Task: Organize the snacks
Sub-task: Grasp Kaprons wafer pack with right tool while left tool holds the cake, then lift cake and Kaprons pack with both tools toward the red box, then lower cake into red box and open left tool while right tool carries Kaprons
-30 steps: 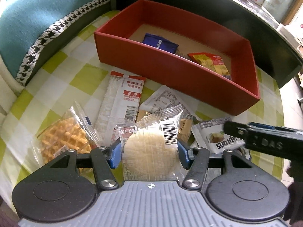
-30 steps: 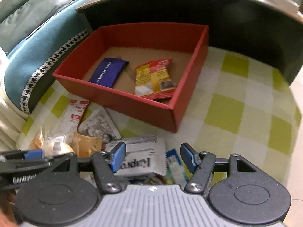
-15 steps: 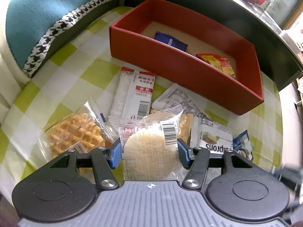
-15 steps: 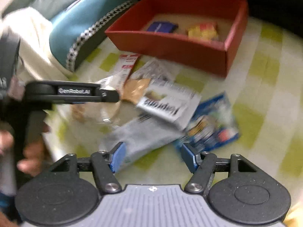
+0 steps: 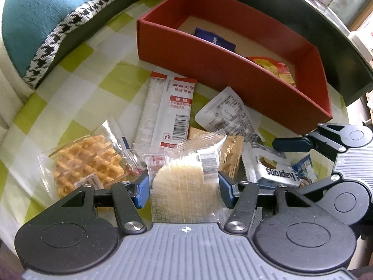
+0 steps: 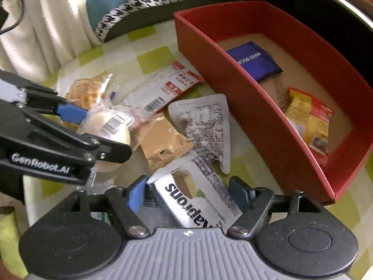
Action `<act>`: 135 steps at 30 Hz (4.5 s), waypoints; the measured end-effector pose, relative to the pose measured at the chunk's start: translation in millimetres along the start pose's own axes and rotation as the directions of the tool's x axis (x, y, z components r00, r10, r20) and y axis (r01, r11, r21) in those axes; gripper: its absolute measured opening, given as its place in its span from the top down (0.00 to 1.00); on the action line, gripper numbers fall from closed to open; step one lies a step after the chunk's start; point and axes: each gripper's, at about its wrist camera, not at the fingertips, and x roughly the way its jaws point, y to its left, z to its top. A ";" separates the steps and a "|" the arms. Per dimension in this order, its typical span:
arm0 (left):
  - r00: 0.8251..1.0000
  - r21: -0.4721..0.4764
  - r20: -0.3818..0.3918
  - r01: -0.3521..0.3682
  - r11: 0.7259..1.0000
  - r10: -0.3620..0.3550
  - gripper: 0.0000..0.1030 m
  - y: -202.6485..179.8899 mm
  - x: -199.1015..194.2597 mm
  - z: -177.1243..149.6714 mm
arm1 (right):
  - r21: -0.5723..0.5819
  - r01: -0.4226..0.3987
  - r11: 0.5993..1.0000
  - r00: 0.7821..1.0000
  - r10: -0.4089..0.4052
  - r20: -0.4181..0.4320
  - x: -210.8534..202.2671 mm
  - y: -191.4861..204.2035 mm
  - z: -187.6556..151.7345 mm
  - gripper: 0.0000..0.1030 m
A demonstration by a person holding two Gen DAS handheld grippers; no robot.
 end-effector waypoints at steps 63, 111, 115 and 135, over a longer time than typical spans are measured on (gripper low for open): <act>0.989 0.106 0.143 -0.045 0.993 0.029 0.46 -37.6 -19.2 -9.1 | 0.424 0.163 0.891 0.958 -0.246 0.148 -79.0 0.4 -56.6 0.42; 0.969 0.052 0.246 -0.054 0.997 0.040 0.36 -57.9 -20.3 72.6 | 0.497 0.147 0.855 0.898 -0.326 0.295 -104.3 -48.2 12.7 0.42; 0.968 0.057 0.248 -0.064 0.996 0.048 0.36 -65.0 -10.3 90.1 | 0.519 0.152 0.841 0.891 -0.344 0.296 -102.2 -66.0 22.2 0.42; 0.958 0.088 0.256 -0.153 0.984 0.126 0.36 -77.2 36.3 130.1 | 0.567 0.189 0.802 0.908 -0.362 0.210 -51.0 -119.9 50.6 0.42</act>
